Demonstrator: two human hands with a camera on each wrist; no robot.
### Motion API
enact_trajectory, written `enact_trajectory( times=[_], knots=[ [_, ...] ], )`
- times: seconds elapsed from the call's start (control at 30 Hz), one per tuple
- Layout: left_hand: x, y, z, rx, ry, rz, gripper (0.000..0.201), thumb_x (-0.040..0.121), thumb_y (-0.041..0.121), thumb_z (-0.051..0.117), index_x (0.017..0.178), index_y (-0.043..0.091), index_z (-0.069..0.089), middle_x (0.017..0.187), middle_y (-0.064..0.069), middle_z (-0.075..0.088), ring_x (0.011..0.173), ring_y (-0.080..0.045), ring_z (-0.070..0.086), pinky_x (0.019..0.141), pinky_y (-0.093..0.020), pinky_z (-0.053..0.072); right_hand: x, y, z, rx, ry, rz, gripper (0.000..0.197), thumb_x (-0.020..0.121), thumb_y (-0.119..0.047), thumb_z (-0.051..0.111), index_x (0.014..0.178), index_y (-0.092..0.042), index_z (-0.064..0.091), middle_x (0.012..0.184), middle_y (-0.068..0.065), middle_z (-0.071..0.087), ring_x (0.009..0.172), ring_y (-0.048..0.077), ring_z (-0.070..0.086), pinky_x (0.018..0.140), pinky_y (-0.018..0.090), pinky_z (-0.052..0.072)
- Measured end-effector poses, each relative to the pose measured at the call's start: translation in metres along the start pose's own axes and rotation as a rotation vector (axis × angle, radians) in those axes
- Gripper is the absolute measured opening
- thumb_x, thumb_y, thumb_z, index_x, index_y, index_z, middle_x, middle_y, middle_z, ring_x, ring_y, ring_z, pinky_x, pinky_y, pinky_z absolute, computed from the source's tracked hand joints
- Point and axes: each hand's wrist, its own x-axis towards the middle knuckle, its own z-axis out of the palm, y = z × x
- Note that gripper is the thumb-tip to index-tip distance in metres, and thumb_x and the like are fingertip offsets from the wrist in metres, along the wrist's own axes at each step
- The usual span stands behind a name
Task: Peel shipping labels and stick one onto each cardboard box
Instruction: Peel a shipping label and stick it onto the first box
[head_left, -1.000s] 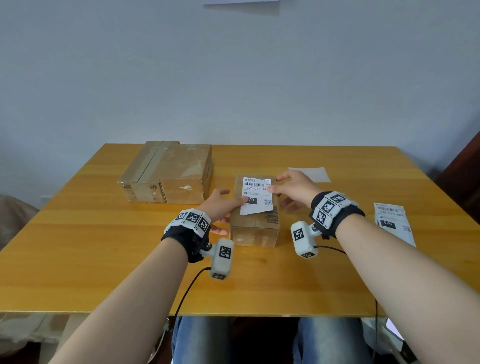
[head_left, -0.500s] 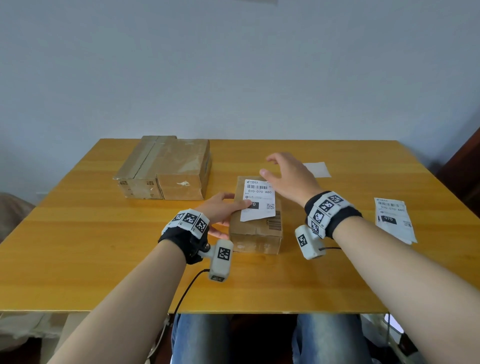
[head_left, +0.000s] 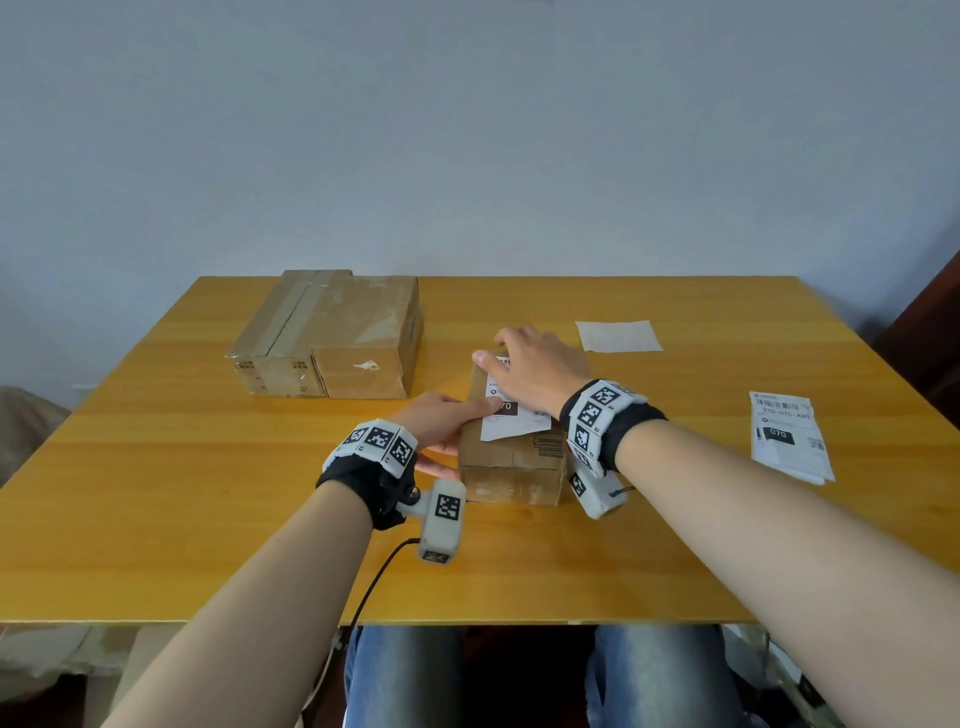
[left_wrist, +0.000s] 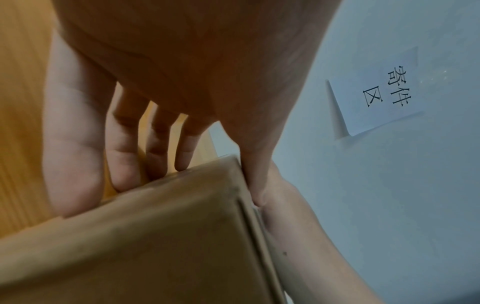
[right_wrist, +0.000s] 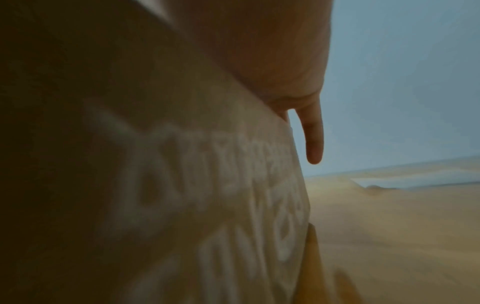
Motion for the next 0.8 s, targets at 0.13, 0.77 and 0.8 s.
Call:
enact_trajectory(
  times=[0.13, 0.77, 0.8],
  knots=[
    [0.001, -0.001, 0.001, -0.011, 0.01, 0.008, 0.054, 0.079, 0.065, 0.076, 0.11, 0.021, 0.071, 0.088, 0.005, 0.081, 0.082, -0.008, 0.078, 0.073, -0.038, 0.065, -0.003, 0.002, 0.006, -0.01, 0.003, 0.042, 0.07, 0.099, -0.075, 0.021, 0.138, -0.025, 0.052, 0.14, 0.002, 0.059, 0.123, 0.031, 0.054, 0.086, 0.044, 0.049],
    [0.011, -0.002, -0.009, 0.04, -0.057, -0.021, 0.049, 0.078, 0.062, 0.078, 0.106, 0.021, 0.071, 0.088, 0.009, 0.081, 0.095, -0.013, 0.076, 0.087, -0.049, 0.062, 0.011, 0.009, 0.012, -0.108, 0.034, 0.093, 0.063, 0.1, -0.069, 0.018, 0.09, -0.021, 0.056, 0.096, 0.003, 0.068, 0.097, 0.032, 0.062, 0.08, 0.044, 0.052],
    [0.011, -0.002, -0.009, 0.043, -0.059, -0.024, 0.048, 0.079, 0.06, 0.078, 0.105, 0.021, 0.071, 0.086, 0.01, 0.08, 0.096, -0.014, 0.075, 0.089, -0.05, 0.061, 0.013, 0.009, 0.011, -0.112, 0.043, 0.093, 0.065, 0.1, -0.069, 0.019, 0.087, -0.019, 0.058, 0.089, 0.002, 0.068, 0.091, 0.031, 0.064, 0.077, 0.043, 0.052]
  ],
)
